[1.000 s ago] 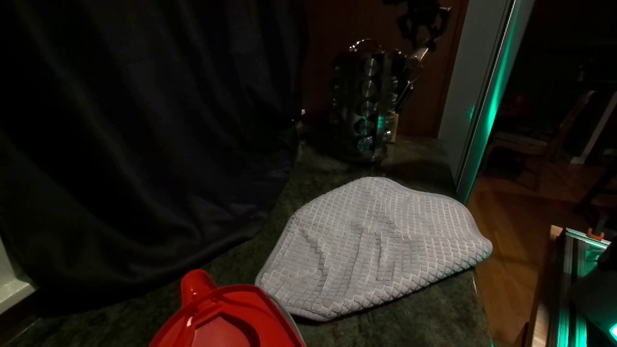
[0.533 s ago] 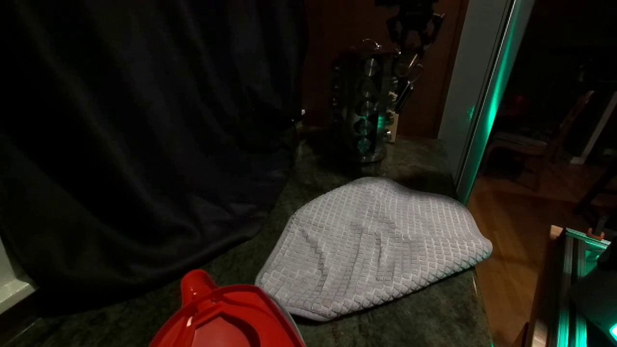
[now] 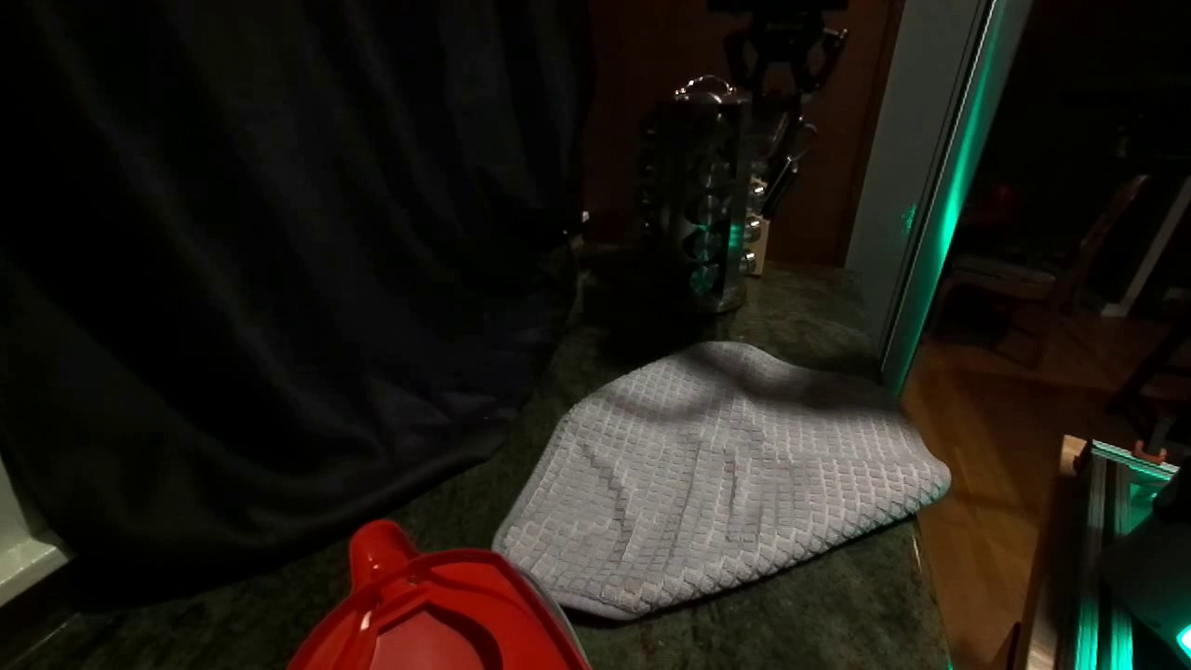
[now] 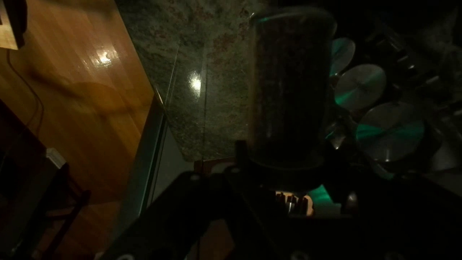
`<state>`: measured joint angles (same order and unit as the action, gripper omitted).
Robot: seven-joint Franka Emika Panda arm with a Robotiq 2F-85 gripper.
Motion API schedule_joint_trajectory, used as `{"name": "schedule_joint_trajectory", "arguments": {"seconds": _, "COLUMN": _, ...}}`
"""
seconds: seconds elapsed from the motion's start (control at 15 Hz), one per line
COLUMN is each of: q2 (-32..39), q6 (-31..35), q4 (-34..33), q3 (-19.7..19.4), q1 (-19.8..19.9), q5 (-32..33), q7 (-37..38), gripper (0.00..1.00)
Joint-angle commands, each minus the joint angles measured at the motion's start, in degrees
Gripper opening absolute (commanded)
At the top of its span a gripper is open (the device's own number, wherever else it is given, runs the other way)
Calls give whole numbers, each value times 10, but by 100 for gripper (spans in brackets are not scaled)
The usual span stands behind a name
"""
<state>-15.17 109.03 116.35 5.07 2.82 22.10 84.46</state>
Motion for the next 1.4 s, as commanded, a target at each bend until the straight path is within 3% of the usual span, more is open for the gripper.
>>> {"name": "schedule_joint_trajectory", "arguments": {"seconds": 0.0, "q2": -13, "q6": 16, "q4": 22, "q3": 29, "q1": -10, "q5": 37, "q7": 21, "gripper": 25}}
{"name": "schedule_joint_trajectory", "arguments": {"seconds": 0.4, "q2": 11, "q6": 29, "q4": 29, "q3": 77, "q1": -31, "q5": 126, "q7": 39, "gripper": 25}}
{"name": "schedule_joint_trajectory", "arguments": {"seconds": 0.6, "q2": 28, "q6": 50, "q4": 32, "q3": 83, "q1": -47, "q5": 162, "q7": 29, "gripper": 25}}
{"name": "schedule_joint_trajectory", "arguments": {"seconds": 0.67, "q2": 24, "q6": 28, "q4": 23, "q3": 75, "q1": -48, "q5": 141, "q7": 25, "gripper": 50}}
{"name": "schedule_joint_trajectory", "arguments": {"seconds": 1.0, "q2": 35, "q6": 37, "q4": 23, "q3": 76, "q1": -55, "q5": 151, "q7": 25, "gripper": 50}}
{"name": "schedule_joint_trajectory", "arguments": {"seconds": 1.07, "q2": 35, "q6": 37, "q4": 23, "q3": 76, "q1": -55, "q5": 152, "q7": 25, "gripper": 25}}
{"name": "schedule_joint_trajectory", "arguments": {"seconds": 1.33, "q2": 29, "q6": 57, "q4": 90, "q3": 96, "q1": -74, "q5": 193, "q7": 40, "gripper": 25}}
